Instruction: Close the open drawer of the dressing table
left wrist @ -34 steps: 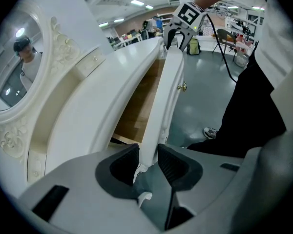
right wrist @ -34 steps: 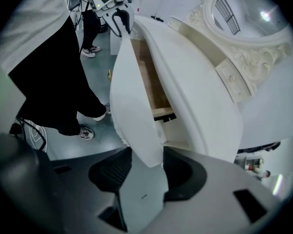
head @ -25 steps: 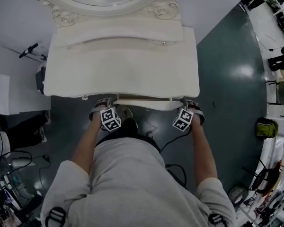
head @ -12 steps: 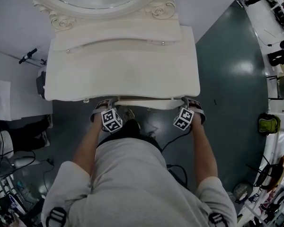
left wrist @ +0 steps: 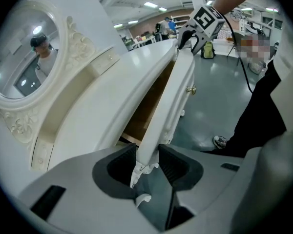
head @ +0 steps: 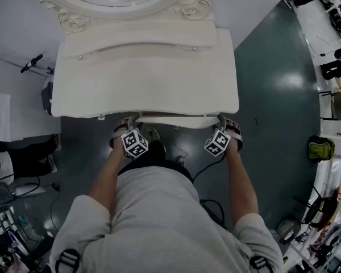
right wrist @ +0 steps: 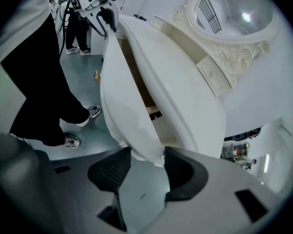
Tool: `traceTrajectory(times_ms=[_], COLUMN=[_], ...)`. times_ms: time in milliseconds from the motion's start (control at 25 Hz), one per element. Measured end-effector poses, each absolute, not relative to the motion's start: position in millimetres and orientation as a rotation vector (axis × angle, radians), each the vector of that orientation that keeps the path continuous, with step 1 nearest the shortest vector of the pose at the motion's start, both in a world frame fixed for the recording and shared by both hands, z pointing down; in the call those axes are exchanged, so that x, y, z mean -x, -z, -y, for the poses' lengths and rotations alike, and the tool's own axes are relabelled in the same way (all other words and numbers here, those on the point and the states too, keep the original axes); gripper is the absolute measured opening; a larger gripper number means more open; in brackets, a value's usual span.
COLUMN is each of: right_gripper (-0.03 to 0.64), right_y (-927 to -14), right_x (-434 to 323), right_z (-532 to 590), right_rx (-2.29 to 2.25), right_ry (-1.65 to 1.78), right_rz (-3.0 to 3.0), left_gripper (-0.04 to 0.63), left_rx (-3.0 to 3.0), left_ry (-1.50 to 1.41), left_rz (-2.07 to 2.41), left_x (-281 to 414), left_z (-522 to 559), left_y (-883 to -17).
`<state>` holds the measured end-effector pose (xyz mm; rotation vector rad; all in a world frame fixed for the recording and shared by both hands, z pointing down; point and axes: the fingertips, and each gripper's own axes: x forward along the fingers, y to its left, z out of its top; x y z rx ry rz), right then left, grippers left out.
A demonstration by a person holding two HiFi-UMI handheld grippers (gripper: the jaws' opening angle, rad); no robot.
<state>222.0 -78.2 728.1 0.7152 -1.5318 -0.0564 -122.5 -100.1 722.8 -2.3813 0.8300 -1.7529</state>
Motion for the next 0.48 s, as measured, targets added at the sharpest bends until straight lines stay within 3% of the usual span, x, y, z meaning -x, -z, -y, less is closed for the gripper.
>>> traceTrajectory(times_ms=[480], right_gripper=[0.209], right_y=[-726.5], right_x=[-222.8], right_z=[79.7], right_rx=[-0.783], right_ry=[0.024], right_rz=[1.559], left_gripper=[0.146], left_rx=[2.482], left_ry=[1.776], left_rz=[-1.125], left_x=[128.8], left_z=[102.4], left_y=[-723.4])
